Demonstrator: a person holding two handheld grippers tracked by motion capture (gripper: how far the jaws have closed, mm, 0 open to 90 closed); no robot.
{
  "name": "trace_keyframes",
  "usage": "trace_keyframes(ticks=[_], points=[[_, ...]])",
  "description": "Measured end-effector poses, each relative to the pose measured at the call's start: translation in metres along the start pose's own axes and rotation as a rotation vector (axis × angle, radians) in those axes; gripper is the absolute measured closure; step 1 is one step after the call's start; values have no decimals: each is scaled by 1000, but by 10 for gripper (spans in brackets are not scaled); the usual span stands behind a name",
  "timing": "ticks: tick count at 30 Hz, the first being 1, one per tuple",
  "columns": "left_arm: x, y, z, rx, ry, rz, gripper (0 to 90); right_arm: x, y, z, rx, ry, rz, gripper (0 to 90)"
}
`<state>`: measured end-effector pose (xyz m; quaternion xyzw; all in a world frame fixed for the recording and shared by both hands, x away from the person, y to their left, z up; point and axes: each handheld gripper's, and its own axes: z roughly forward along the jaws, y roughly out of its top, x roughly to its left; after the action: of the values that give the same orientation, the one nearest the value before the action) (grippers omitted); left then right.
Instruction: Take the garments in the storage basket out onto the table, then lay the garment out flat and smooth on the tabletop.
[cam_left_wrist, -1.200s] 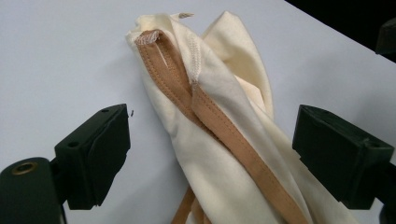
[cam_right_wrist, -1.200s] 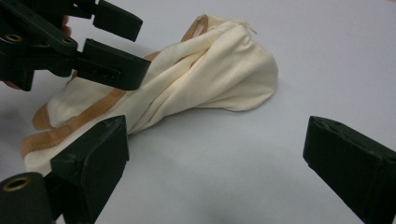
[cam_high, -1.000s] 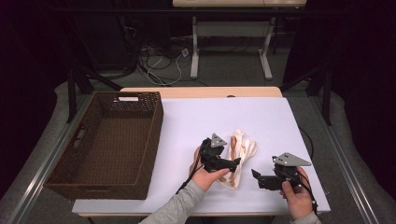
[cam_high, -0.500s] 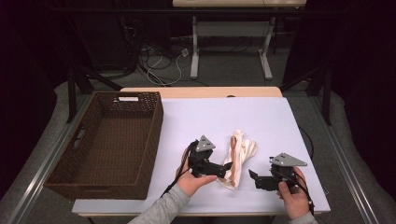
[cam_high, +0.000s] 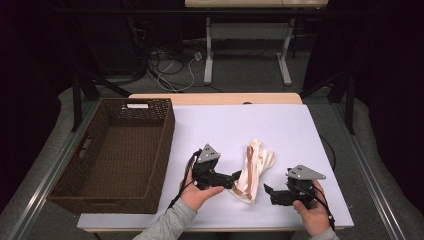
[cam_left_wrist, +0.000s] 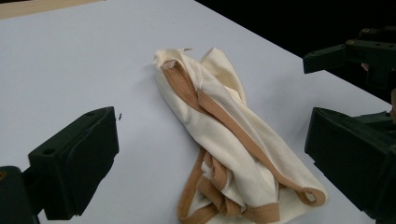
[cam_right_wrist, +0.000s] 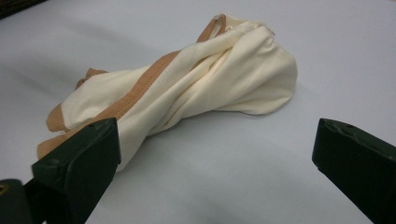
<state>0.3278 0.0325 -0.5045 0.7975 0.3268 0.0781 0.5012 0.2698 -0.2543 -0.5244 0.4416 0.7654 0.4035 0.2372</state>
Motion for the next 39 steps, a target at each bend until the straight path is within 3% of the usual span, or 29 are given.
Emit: trace_keyframes(ticks=[8, 16, 22, 27, 39], points=[[-1, -2, 2, 18, -7, -7, 51, 12, 1, 2, 13, -10, -55, 0], [1, -2, 1, 23, 3, -3, 90, 24, 2, 3, 19, 12, -66, 18], [1, -2, 0, 19, 4, -5, 151, 31, 1, 4, 14, 34, -77, 114], [1, -1, -1, 20, 6, -4, 156, 32, 1, 2, -22, 51, -83, 181], [0, -2, -1, 44, 36, 5, 187, 35, 0, 2, -44, 91, -100, 377]])
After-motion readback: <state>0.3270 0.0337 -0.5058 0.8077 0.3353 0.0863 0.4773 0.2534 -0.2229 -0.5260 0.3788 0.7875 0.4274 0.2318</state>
